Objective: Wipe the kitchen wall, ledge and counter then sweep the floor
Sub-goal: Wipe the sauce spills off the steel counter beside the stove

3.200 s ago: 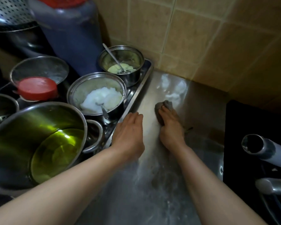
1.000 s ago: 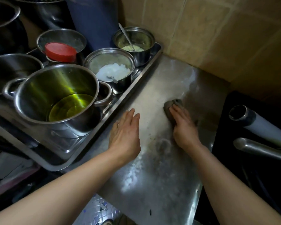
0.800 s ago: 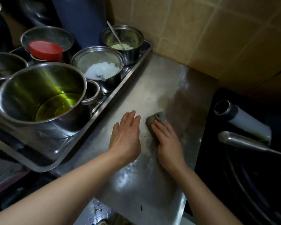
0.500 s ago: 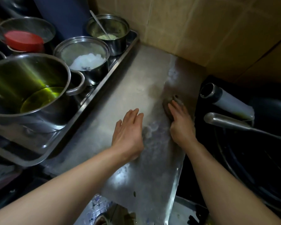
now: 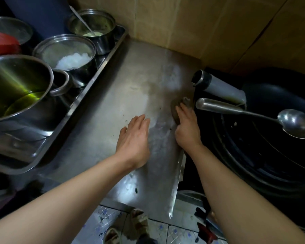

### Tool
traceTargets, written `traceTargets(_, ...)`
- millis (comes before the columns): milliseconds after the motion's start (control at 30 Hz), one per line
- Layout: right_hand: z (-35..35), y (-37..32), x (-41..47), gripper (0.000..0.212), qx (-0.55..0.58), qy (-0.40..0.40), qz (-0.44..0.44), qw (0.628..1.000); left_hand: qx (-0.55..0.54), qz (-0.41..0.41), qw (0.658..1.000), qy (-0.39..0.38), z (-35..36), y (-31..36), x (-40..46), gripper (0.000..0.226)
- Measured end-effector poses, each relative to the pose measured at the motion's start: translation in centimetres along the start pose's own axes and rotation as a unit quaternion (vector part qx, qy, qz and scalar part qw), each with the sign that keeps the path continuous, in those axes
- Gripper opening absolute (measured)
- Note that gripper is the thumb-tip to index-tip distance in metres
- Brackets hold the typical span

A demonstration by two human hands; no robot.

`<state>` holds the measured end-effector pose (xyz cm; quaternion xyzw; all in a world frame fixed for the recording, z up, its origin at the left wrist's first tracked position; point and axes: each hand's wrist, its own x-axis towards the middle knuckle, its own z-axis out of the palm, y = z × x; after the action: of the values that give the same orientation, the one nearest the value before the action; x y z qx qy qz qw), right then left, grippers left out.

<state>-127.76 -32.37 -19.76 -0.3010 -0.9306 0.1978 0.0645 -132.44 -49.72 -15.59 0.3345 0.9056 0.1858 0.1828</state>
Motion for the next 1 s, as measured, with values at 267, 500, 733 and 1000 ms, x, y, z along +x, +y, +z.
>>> traceTargets(267, 1.7, -3.2, -10.7, 0.058, 0.047, -0.036, -0.098, 0.993, 0.004, -0.005, 1.0, -0.014, -0.4, -0.5, -1.9, 0.071)
traceTargets(500, 1.5, -3.5, -4.9, 0.069, 0.019, -0.062, -0.067, 0.996, 0.019, -0.019, 1.0, -0.012, -2.2, -2.3, -3.0, 0.072)
traceTargets(733, 3.2, -7.2, -6.1, 0.059, 0.046, -0.069, -0.148, 0.986, 0.017, -0.071, 0.997, 0.018, -2.7, -4.1, -3.6, 0.072)
traceTargets(1000, 3.4, -8.2, 0.2, 0.067, 0.017, -0.095, -0.197, 0.976, -0.006, -0.156, 0.987, 0.048, -2.7, -5.8, -4.5, 0.075)
